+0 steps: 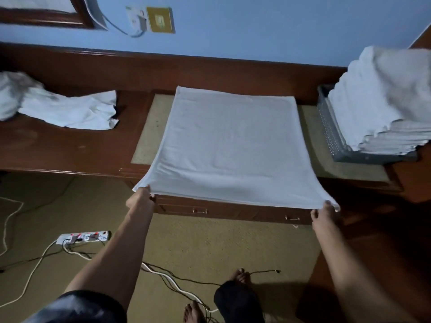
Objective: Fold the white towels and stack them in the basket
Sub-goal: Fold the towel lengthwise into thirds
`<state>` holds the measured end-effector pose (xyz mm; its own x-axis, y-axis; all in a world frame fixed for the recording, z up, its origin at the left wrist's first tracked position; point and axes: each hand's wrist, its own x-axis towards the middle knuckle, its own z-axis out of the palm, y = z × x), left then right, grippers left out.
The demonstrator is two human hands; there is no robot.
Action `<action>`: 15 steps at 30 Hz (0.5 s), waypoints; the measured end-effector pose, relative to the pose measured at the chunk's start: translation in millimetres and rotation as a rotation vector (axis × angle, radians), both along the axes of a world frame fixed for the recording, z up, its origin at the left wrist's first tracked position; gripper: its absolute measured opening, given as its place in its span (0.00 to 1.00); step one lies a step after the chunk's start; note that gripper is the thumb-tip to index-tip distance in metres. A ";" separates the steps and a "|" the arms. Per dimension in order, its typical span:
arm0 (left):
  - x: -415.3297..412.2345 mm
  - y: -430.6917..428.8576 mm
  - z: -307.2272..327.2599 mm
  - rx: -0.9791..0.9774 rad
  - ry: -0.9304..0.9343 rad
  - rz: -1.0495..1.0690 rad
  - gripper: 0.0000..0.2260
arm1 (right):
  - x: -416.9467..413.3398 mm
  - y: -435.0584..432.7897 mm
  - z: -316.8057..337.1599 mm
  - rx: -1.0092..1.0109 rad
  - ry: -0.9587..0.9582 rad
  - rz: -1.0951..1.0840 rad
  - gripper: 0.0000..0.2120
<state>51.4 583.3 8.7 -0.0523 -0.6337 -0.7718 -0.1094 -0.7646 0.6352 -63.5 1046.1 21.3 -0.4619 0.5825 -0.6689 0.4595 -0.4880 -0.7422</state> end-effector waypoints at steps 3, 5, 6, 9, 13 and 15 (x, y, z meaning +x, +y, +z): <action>-19.9 -6.1 11.7 -0.042 -0.002 -0.035 0.09 | -30.3 -3.7 2.9 0.080 0.064 0.028 0.12; -39.2 -14.5 12.7 -0.062 -0.008 -0.044 0.06 | -57.4 -8.3 1.0 0.090 0.092 0.061 0.09; -50.0 -17.5 15.9 -0.087 -0.027 -0.046 0.05 | -70.8 -11.8 3.6 0.079 0.099 0.070 0.09; -90.6 -29.6 23.6 -0.125 -0.033 -0.050 0.07 | -117.9 -17.2 -0.4 0.043 0.145 0.020 0.16; -145.3 -47.0 26.6 -0.129 0.002 0.002 0.20 | -178.8 -20.3 -0.1 0.049 0.116 -0.016 0.16; -171.4 -52.8 24.6 -0.119 0.030 0.041 0.20 | -206.3 -23.4 4.1 0.079 0.115 -0.024 0.13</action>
